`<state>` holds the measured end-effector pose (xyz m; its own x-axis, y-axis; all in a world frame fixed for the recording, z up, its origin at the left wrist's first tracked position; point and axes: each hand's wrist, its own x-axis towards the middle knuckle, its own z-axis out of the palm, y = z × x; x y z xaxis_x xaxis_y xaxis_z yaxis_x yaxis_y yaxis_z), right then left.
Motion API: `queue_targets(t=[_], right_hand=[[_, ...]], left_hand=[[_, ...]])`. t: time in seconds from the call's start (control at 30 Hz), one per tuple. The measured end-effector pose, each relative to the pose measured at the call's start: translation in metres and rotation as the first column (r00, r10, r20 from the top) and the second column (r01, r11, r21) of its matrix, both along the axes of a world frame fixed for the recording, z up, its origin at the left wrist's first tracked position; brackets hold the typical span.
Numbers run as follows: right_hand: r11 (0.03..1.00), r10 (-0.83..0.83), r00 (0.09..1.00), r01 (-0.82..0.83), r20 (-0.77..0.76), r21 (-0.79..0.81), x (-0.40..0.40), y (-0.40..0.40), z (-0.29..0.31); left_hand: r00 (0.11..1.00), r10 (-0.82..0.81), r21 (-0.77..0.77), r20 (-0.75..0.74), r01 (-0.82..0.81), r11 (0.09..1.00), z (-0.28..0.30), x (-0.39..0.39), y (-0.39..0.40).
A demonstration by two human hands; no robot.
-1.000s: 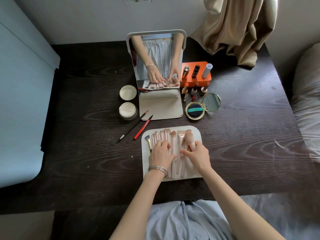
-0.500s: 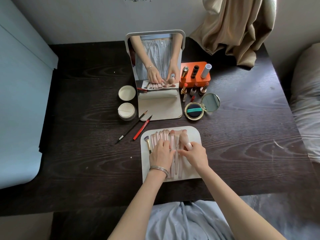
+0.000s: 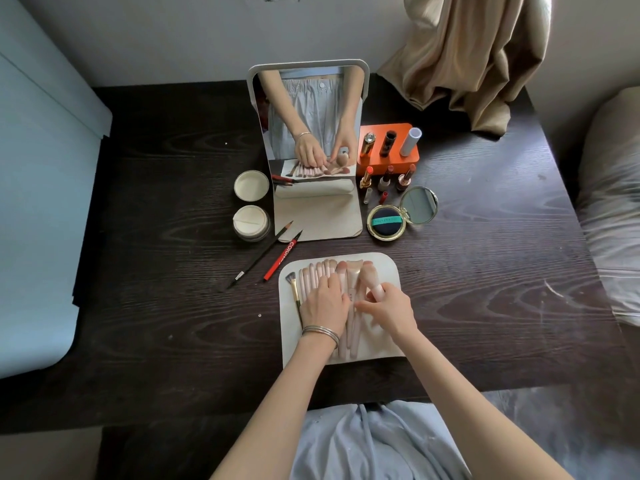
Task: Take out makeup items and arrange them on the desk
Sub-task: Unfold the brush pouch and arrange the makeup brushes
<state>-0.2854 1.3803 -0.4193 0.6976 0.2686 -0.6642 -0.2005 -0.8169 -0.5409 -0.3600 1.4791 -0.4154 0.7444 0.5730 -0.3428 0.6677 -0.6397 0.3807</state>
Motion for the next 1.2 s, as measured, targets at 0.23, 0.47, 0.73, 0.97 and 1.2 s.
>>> queue_targets(t=[0.23,0.47,0.73,0.97,1.2], right_hand=[[0.966,-0.206,0.978,0.210,-0.043,0.148,0.002,-0.005,0.003],[0.997,-0.065,0.983,0.055,0.172,0.063,0.001,-0.005,0.001],[0.998,-0.057,0.985,0.051,0.163,0.036,-0.004,-0.008,-0.001],[0.986,-0.145,0.970,0.126,0.196,0.106,-0.010,-0.010,0.001],[0.995,-0.072,0.966,0.054,0.246,0.079,-0.011,-0.012,-0.001]], left_hand=[[0.997,-0.062,0.058,0.049,0.059,0.997,0.001,-0.005,-0.005],[0.996,-0.092,0.040,0.011,0.091,0.995,0.001,0.000,-0.010],[0.880,-0.393,0.244,0.267,0.333,0.911,-0.018,-0.039,-0.004],[0.769,-0.623,0.211,0.143,0.591,0.778,-0.035,-0.063,0.002],[0.739,-0.619,0.142,0.264,0.605,0.783,-0.037,-0.060,0.002]])
